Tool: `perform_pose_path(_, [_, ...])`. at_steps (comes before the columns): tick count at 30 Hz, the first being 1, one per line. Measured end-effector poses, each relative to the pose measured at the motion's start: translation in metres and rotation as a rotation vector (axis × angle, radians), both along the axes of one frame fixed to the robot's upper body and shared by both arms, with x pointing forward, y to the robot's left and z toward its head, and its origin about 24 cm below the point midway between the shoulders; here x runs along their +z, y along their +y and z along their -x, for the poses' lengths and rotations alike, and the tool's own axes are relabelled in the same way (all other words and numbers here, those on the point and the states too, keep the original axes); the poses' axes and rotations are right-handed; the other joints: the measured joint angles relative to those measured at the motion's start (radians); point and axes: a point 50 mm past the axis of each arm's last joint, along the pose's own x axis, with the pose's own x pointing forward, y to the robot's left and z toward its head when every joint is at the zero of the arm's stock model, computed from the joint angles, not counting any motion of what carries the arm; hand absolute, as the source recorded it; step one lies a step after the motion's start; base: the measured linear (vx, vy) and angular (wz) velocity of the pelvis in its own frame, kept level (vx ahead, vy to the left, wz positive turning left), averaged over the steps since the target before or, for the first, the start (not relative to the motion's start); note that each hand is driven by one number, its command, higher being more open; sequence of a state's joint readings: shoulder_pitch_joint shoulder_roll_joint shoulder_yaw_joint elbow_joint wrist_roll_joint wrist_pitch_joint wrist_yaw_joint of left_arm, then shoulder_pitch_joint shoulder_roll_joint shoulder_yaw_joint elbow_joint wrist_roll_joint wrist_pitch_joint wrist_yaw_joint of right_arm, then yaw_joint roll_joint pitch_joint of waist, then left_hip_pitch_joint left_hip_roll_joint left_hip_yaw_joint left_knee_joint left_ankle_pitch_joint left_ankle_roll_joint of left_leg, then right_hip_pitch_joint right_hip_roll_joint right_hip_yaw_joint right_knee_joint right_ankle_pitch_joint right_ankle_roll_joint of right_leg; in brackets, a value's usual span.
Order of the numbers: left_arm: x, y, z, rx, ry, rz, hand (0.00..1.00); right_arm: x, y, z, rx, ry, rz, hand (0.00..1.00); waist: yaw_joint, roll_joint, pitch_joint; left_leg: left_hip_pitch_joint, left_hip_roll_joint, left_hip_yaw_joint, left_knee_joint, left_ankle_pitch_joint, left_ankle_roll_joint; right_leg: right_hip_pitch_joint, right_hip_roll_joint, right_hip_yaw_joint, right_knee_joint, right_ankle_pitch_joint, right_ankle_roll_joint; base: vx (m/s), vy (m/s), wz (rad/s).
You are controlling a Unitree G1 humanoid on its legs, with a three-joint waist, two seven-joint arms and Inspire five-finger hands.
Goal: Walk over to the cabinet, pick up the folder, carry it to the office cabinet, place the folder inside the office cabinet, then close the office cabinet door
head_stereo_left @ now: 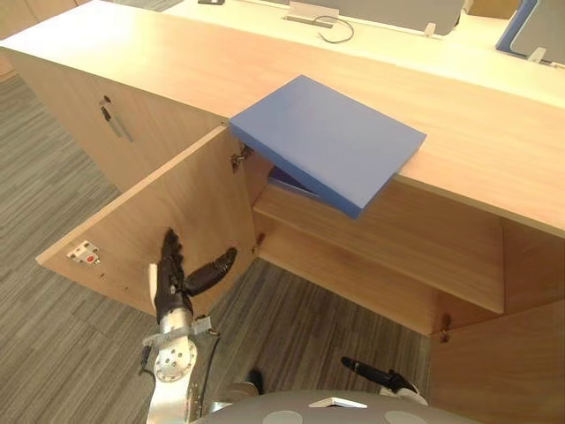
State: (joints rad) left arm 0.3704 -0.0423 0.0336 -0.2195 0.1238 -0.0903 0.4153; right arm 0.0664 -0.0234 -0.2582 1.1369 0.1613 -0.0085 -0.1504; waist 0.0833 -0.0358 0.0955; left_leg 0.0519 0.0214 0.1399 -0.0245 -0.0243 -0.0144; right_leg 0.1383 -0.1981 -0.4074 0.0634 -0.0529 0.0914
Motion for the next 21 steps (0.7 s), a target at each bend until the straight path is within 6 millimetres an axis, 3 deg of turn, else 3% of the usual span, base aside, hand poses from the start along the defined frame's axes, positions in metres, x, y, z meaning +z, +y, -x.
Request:
perform_pose_path(5, [0.039, -0.003, -0.001, 0.15, -0.16, -0.297, 1.0, 0.0, 0.003, 0.001, 0.04, 0.004, 0.034, 1.0, 0.002, -0.017, -0.034, -0.006, 0.016, 0.009, -0.054, 0.016, -0.021, -0.03, 0.022, 0.028, -0.016, 0.019, -0.008, -0.05, -0.02, -0.09])
perform_pose_path(9, [0.051, -0.013, -0.011, 0.04, -0.221, -0.53, 1.0, 0.0, 0.006, 0.0, 0.08, 0.012, 0.035, 1.0, -0.001, -0.032, -0.049, -0.007, 0.025, 0.018, -0.064, 0.035, -0.017, -0.039, 0.036, 0.052, -0.034, 0.021, -0.009, 0.01, -0.024, -0.09])
perform_pose_path(16, [0.059, -0.01, -0.041, -0.068, -0.239, -0.941, 1.0, 0.004, 0.004, -0.019, 0.176, -0.025, 0.061, 1.0, -0.044, 0.004, -0.057, -0.01, 0.022, 0.051, -0.065, 0.053, -0.017, -0.047, 0.045, 0.057, -0.068, 0.021, -0.009, -0.01, -0.033, -0.16])
perform_pose_path(21, [0.058, 0.0, -0.055, -0.136, -0.2, -1.105, 1.0, 0.004, 0.005, -0.023, 0.189, -0.029, 0.053, 1.0, -0.062, 0.008, -0.055, -0.009, 0.022, 0.06, -0.066, 0.064, -0.021, -0.048, 0.052, 0.058, -0.084, 0.021, -0.01, -0.07, -0.027, -0.07])
